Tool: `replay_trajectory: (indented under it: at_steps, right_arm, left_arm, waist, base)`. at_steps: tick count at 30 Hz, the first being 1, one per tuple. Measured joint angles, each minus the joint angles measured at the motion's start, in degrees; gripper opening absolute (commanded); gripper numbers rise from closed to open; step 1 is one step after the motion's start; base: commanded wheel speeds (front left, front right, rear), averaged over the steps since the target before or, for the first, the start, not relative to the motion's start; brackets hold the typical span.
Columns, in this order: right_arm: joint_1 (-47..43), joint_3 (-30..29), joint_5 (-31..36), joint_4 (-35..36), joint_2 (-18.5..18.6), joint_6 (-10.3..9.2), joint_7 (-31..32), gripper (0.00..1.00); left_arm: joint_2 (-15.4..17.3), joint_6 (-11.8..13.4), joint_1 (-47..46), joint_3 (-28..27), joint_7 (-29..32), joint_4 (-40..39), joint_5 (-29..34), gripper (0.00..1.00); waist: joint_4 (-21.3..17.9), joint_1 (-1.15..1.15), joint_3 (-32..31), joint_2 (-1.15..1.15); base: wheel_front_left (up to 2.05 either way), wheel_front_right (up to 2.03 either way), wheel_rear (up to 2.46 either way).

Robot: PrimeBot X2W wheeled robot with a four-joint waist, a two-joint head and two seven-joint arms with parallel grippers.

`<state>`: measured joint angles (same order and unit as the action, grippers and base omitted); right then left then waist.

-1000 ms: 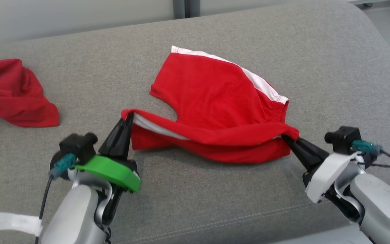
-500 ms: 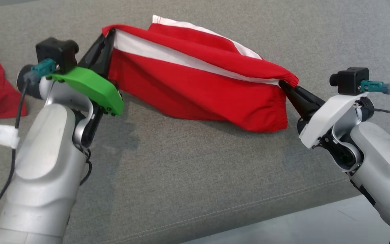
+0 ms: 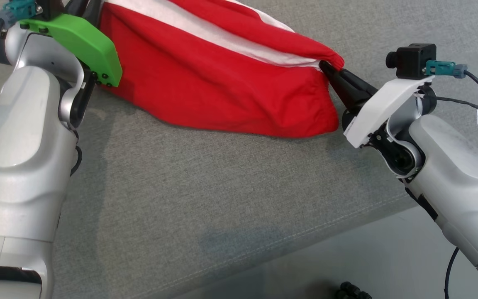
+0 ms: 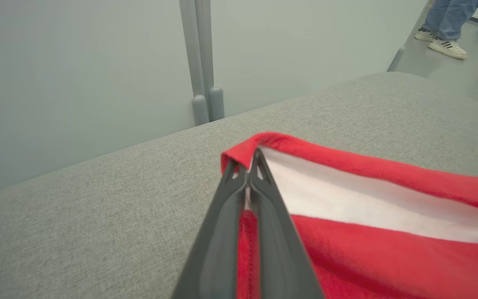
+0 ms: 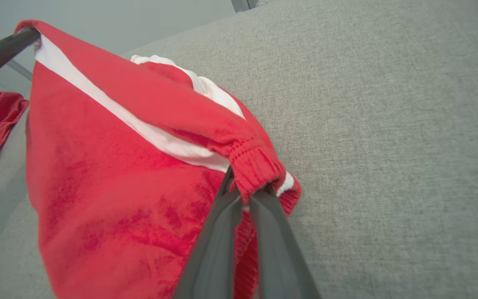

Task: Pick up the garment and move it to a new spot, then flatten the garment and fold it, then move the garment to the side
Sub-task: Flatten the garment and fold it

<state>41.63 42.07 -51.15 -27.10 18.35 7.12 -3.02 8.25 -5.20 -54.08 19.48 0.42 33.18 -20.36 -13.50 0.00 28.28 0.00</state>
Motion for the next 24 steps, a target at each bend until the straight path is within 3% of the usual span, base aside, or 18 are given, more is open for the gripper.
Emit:
replay_trajectory:
  at_steps: [9,11,12,13,14,15,16,17,24]
  right_arm:
    - [2.55,0.57,-0.38,-3.9,-1.4,0.01,-2.76,0.0]
    - [3.08,1.0,-0.38,-4.39,-1.66,0.03,-3.11,0.22]
    - [3.36,1.2,-0.38,-4.7,-1.75,0.11,-3.54,0.22]
    - [3.66,1.38,-0.38,-5.03,-1.82,0.14,-3.79,0.33]
    - [3.88,1.51,-0.38,-5.3,-1.88,0.21,-4.28,0.6]
    - [4.05,1.59,-0.38,-5.61,-1.92,0.35,-4.75,0.95]
    - [4.22,1.71,-0.38,-5.99,-1.97,0.36,-5.14,1.0]
    - [4.31,1.81,-0.37,-6.41,-1.96,0.36,-5.59,1.0]
    - [4.7,3.25,-0.14,-8.47,-1.34,0.36,-7.76,1.0]
  left_arm:
    - [-0.16,-0.14,-3.26,0.93,-1.31,5.42,0.57,0.0]
    - [-0.16,-0.16,-3.52,0.92,-1.88,6.53,0.81,0.0]
    - [-0.16,-0.16,-3.86,0.91,-2.22,6.93,0.99,0.0]
    - [-0.21,-0.16,-4.32,0.91,-2.56,7.25,0.99,0.05]
    - [-0.34,-0.18,-4.83,0.96,-2.78,7.49,0.99,0.34]
    - [-0.46,-0.35,-5.33,1.01,-3.13,7.78,1.0,0.41]
    - [-0.69,-0.37,-5.8,1.15,-3.72,8.2,1.02,0.93]
    - [-0.94,-0.4,-6.08,1.32,-4.27,8.66,1.11,1.0]
    - [-1.94,-0.62,-6.53,2.69,-6.77,11.15,1.56,1.0]
  waist:
    - [-2.95,0.0,4.28,0.0]
    - [-3.29,0.0,4.75,0.0]
    - [-3.4,0.0,4.92,0.0]
    - [-3.47,0.0,5.05,0.0]
    - [-3.49,0.0,5.12,0.0]
    - [-3.47,0.0,5.12,0.0]
    - [-3.42,0.0,5.08,0.0]
    - [-3.37,0.0,4.97,0.0]
    - [-2.79,0.0,3.42,0.0]
  base:
    - [0.0,0.0,0.0]
    - [0.0,0.0,0.0]
    - [0.0,0.0,0.0]
    - [0.0,0.0,0.0]
    - [0.0,0.0,0.0]
    - [0.0,0.0,0.0]
    - [0.0,0.0,0.0]
    - [0.0,0.0,0.0]
    - [0.0,0.0,0.0]
